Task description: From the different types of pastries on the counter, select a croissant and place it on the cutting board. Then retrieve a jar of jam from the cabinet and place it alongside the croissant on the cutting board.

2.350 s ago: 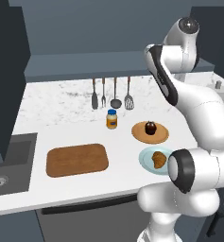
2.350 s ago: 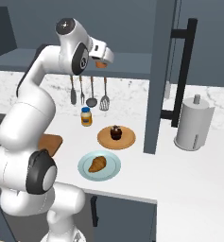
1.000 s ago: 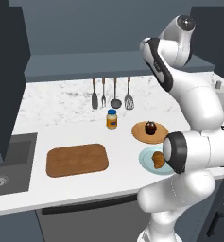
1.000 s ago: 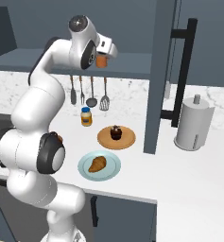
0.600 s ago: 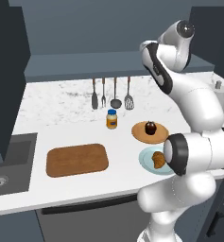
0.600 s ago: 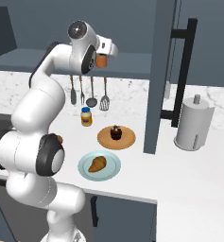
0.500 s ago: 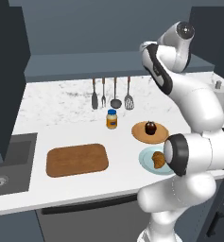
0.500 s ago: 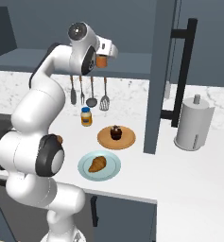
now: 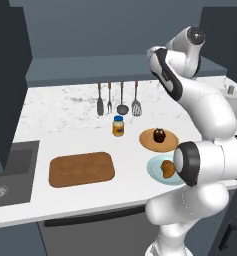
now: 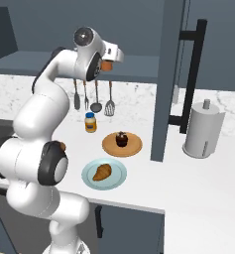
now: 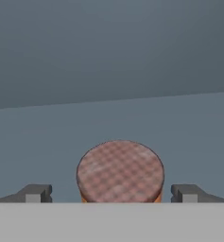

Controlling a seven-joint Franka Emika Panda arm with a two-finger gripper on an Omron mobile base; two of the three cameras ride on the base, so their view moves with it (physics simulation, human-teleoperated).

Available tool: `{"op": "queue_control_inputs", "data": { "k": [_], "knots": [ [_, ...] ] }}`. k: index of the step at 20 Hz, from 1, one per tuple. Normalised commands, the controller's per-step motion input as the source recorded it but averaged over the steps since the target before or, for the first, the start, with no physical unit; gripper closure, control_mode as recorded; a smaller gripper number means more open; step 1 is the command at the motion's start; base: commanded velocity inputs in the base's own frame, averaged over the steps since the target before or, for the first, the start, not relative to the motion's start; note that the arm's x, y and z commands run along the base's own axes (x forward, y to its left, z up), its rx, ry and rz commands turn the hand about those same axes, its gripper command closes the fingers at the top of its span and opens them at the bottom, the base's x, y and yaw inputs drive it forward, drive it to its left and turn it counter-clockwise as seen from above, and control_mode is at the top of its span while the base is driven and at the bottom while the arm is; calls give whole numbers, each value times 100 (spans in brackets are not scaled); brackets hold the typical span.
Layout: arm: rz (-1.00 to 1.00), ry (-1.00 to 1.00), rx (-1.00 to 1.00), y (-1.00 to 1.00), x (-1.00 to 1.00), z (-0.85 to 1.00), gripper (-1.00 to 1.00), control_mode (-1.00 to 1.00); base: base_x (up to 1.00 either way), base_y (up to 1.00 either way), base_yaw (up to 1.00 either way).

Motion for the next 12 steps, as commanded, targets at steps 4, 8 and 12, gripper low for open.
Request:
{"op": "queue_control_inputs", "data": {
  "k": [4, 8, 12],
  "knots": [
    [6, 0, 0, -15, 21, -16, -100, -100, 0, 0, 0],
    [5, 0, 0, -15, 15, -7, -100, -100, 0, 0, 0],
    [3, 0, 0, -5, 13, -4, -100, -100, 0, 0, 0]
  ]
}}
